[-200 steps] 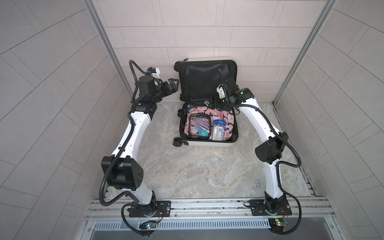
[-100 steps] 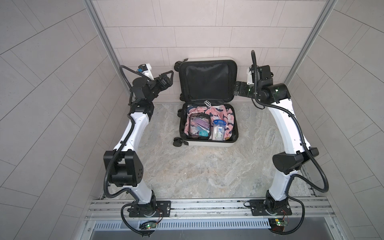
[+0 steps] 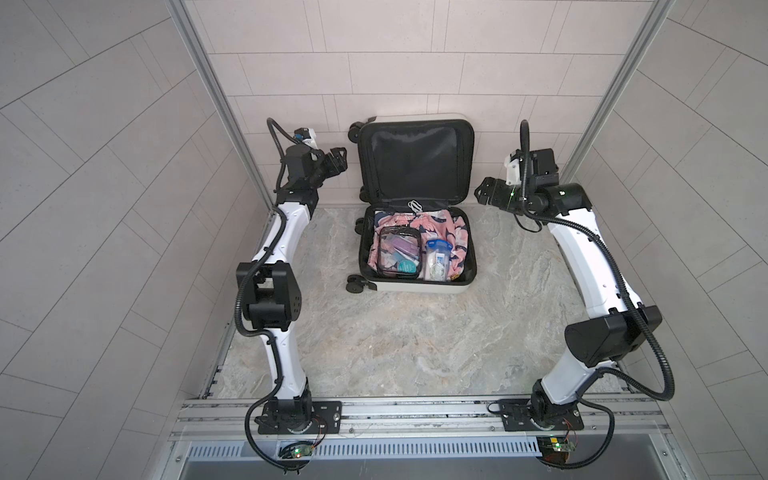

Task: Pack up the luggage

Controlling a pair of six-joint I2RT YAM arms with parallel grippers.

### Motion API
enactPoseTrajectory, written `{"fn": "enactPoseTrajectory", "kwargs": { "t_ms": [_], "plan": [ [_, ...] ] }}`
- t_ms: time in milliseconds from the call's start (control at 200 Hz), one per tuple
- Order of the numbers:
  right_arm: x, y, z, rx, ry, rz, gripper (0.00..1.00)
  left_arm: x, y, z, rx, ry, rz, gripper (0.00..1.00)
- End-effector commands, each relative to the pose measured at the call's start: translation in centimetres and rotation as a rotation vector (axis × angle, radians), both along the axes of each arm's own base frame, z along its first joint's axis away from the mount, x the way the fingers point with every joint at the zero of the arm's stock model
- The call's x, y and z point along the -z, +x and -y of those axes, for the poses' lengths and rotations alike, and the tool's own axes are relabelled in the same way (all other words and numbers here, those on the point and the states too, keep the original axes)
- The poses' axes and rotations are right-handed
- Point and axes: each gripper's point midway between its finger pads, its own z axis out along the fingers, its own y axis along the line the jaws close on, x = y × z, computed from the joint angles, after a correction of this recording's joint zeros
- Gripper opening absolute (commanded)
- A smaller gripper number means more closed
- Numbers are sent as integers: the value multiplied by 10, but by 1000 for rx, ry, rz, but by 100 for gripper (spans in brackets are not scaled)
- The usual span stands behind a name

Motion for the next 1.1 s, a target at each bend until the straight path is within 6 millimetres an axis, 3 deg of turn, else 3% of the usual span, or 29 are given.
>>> {"fn": "enactPoseTrajectory", "kwargs": {
  "t_ms": [0, 255, 605, 851, 981, 1096],
  "plan": [
    [8, -14, -18, -60, 82, -32, 85, -11, 11, 11, 3, 124, 74, 79],
    [44, -36, -23, -76, 99, -112, 85, 0, 47, 44, 94, 146, 154, 72],
    [70, -50, -42, -112, 101, -184, 82, 11, 77, 41, 36, 149, 184, 65],
    [85, -59, -50, -121, 101, -235, 75, 6, 79, 52, 77, 123, 228, 44],
    [99, -67, -61, -134, 90, -264, 71, 9, 77, 61, 114, 115, 215, 39],
    [115, -77, -71, -133, 120, -291, 67, 9, 75, 61, 113, 116, 196, 21]
  ]
}}
